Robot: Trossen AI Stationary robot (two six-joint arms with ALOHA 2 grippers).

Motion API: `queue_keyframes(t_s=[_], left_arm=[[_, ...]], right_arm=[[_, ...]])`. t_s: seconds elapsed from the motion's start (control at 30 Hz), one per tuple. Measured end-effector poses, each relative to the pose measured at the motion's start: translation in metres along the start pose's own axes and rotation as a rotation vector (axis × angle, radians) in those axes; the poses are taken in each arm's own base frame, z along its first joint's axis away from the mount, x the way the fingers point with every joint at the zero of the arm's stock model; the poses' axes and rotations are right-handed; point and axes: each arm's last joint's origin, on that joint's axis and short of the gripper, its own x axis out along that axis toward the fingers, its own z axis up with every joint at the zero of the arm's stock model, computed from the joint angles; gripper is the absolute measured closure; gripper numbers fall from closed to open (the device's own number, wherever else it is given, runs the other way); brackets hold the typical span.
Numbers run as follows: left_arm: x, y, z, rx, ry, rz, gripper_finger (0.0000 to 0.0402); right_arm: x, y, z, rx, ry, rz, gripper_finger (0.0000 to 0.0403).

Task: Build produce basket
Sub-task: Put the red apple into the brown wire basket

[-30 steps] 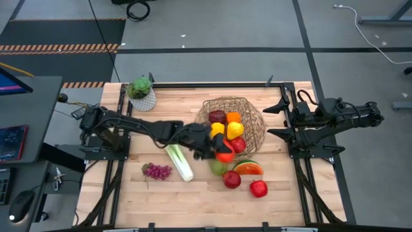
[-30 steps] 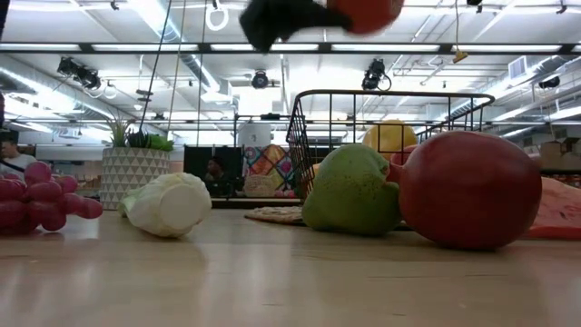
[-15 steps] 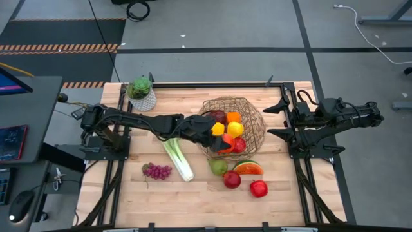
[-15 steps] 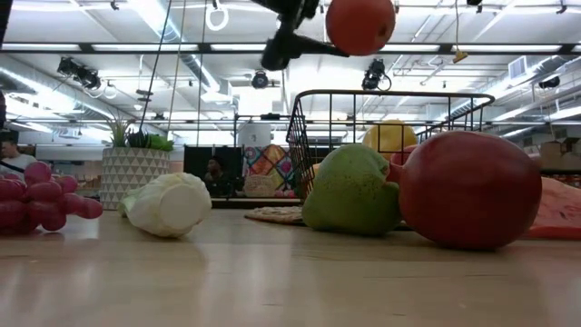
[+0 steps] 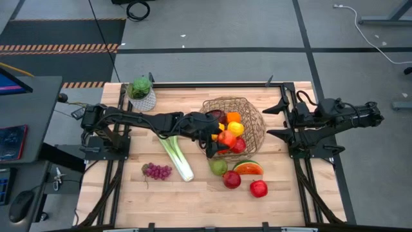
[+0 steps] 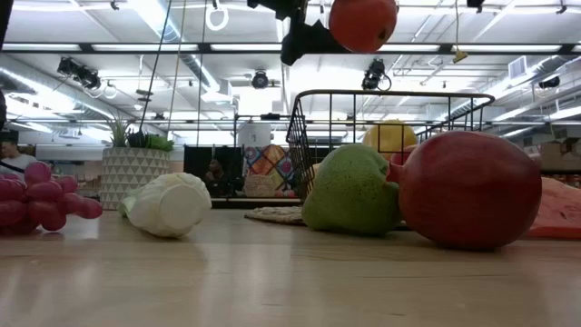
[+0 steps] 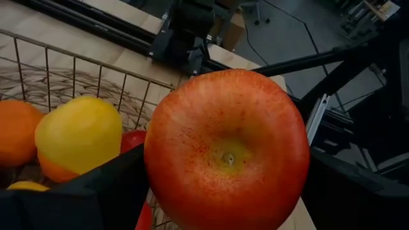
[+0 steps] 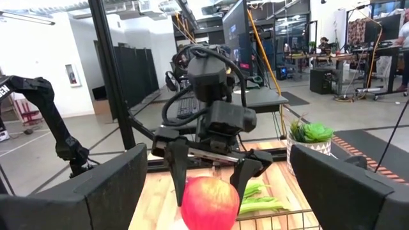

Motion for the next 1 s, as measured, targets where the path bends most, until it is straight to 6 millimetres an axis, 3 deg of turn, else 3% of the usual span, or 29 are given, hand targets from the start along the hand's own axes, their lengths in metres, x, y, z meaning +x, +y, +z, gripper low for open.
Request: queue_keyframes(t_s=[0.2, 0.57, 0.8, 1.0], left_arm=[[0.002, 0.001, -0.003, 0.057, 0.017, 0.007, 0.0053], [0.002, 0.003, -0.005, 0.605, 0.050, 0.007, 0.0053], [0.002, 0.002, -0.006, 0.621, 0.048, 0.036, 0.0053], [0.002, -0.003, -0.009, 0.630, 0.148, 0.121, 0.0053]], right_arm=[[0.000, 0.000, -0.002, 0.025, 0.020, -0.002, 0.0016], [0.000, -0.001, -0.005, 0.078, 0.054, -0.007, 0.0016], [0.000, -0.001, -0.007, 0.094, 0.075, -0.011, 0.0016], [0.000, -0.001, -0.008, 0.092, 0.083, -0.012, 0.0016]])
